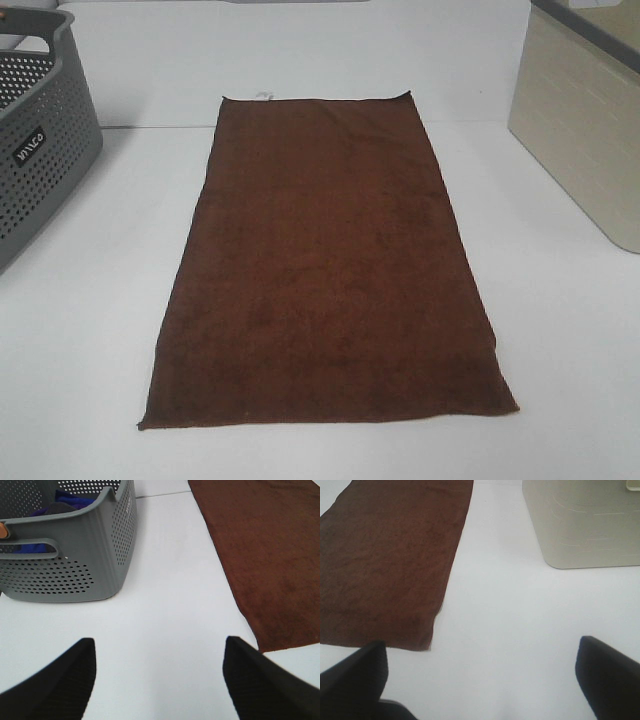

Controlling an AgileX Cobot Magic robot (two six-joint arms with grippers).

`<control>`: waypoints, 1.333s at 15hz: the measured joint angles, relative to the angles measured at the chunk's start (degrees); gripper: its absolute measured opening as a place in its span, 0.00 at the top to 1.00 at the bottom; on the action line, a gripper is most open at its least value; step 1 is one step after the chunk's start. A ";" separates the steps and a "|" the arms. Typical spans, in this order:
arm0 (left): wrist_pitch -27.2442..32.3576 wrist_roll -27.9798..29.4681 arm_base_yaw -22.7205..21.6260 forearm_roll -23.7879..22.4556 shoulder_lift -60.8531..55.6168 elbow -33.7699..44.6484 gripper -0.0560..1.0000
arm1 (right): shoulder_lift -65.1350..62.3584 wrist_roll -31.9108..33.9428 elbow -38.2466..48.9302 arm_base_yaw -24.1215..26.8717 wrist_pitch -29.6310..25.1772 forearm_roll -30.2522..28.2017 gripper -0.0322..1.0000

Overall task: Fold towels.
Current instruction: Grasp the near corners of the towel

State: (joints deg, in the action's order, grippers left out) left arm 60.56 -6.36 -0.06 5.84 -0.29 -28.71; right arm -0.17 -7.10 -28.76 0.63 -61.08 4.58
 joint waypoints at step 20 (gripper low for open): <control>-8.37 0.46 0.00 0.86 0.63 -1.20 0.30 | 1.66 0.11 -0.69 0.00 2.01 -0.29 0.04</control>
State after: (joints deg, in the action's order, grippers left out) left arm 52.20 -5.90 -0.06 6.70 0.34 -29.91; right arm 1.49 -6.99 -29.45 0.63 -59.07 4.30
